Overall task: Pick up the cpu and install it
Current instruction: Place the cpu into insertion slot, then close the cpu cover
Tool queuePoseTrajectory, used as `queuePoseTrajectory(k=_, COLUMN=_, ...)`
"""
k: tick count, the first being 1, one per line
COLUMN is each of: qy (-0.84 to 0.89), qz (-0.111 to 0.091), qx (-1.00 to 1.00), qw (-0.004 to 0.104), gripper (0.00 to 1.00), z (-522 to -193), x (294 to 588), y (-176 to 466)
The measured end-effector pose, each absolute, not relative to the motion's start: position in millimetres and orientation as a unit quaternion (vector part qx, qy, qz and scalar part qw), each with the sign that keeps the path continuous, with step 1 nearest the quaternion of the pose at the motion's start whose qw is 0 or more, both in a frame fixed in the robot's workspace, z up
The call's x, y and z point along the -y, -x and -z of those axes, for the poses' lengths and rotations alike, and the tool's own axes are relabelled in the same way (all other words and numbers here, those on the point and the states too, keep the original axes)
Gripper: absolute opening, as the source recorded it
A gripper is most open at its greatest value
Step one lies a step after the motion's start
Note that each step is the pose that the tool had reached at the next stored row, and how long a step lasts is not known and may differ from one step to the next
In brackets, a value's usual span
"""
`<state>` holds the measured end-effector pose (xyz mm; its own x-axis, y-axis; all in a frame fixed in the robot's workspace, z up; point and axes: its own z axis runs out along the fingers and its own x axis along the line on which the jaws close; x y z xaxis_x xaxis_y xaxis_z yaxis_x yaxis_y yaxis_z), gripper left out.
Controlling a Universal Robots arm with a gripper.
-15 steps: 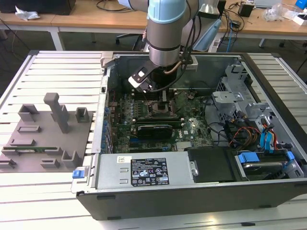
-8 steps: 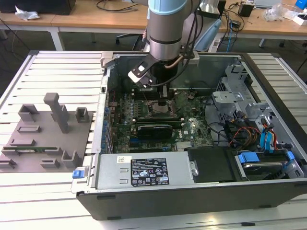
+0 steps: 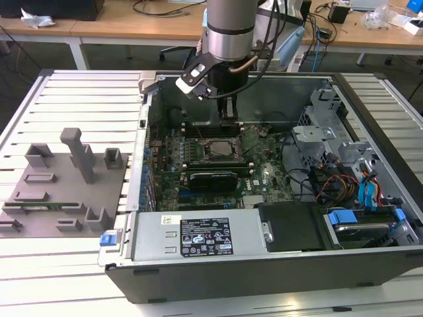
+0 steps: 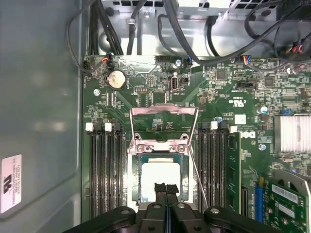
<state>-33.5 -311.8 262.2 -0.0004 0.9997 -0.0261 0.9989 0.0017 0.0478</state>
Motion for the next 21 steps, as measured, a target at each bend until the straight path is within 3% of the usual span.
queuePoseTrajectory(k=14, qy=-0.706, qz=-0.007, qx=-0.707, qw=0.027, gripper=0.11, z=-263, x=312, y=34)
queuePoseTrajectory(k=21, qy=-0.707, qz=-0.007, qx=-0.707, qw=0.027, gripper=0.11, z=-283, x=312, y=34)
